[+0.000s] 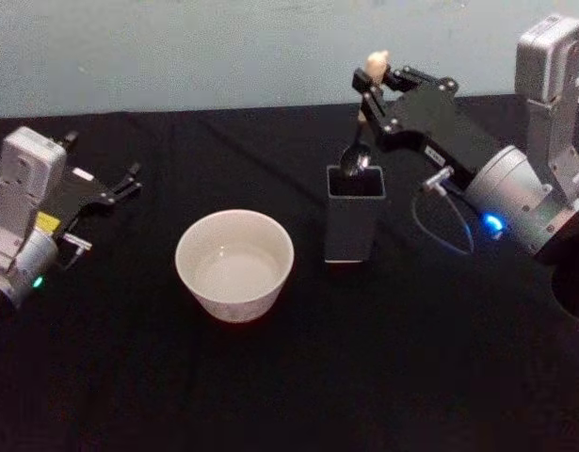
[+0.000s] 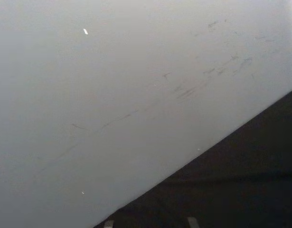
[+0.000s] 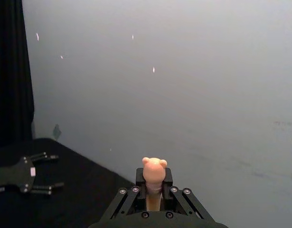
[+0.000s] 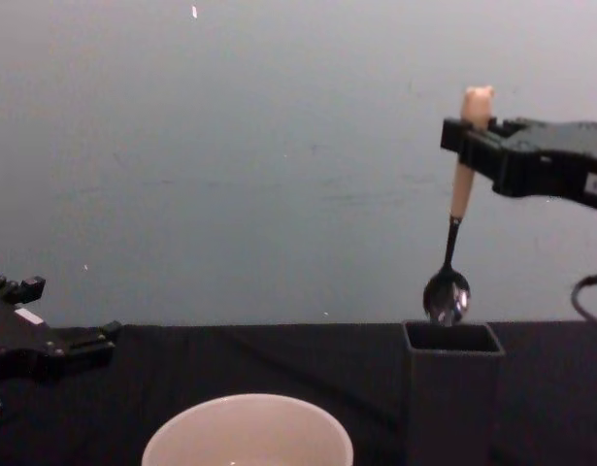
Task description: Pick up the stirring spoon with one hand, stir inside the cup, then place it back in its original position.
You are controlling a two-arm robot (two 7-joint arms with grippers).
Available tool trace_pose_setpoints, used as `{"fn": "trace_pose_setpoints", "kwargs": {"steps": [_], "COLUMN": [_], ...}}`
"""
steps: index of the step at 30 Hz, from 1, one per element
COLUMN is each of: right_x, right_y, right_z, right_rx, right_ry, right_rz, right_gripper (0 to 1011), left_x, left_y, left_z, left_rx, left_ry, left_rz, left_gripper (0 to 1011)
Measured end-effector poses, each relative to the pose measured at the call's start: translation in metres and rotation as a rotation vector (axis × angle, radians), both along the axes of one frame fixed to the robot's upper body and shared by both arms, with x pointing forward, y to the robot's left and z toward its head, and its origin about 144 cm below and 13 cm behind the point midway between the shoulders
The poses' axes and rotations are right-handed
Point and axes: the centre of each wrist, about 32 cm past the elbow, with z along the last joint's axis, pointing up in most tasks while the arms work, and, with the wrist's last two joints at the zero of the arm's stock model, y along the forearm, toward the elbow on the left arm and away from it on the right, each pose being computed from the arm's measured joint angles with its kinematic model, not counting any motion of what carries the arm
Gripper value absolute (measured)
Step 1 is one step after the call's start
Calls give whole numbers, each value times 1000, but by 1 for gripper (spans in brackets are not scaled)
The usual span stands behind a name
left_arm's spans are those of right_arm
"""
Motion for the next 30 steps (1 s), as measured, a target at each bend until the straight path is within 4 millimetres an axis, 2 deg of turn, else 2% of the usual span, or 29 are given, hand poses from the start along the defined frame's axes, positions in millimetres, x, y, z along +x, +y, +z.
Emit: {"fn": "trace_pose_setpoints", "kwargs": {"steps": [30], "right_x": [-2], "right_y": [3], "right_z": [-45], "right_rx": [-56], "right_ry": [184], "right_rz": [-14], "right_gripper": [197], "left_x": [0], "left_y": [0], "left_z": [0], "left_rx": [0], "left_ry": [0], "left_rz": [0], "left_gripper": [1001]}}
